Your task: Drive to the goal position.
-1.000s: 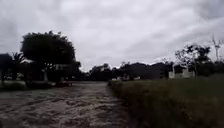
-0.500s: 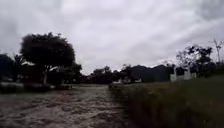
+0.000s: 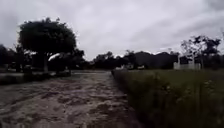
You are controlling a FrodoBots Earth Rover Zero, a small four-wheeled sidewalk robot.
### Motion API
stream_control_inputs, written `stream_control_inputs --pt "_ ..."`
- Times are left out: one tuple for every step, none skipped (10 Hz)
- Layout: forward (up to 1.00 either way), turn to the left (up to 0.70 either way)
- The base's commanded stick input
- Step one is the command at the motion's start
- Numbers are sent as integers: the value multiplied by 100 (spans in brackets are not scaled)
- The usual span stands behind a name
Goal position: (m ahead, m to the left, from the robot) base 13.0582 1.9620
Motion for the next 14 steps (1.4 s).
stream_control_inputs --pt "50 0" --pt "50 0" --pt "50 0" --pt "50 0" --pt "50 0" --pt "50 0" --pt "50 0" --pt "50 0" --pt "50 0" --pt "50 0" --pt "50 0" --pt "50 0" --pt "50 0" --pt "50 0"
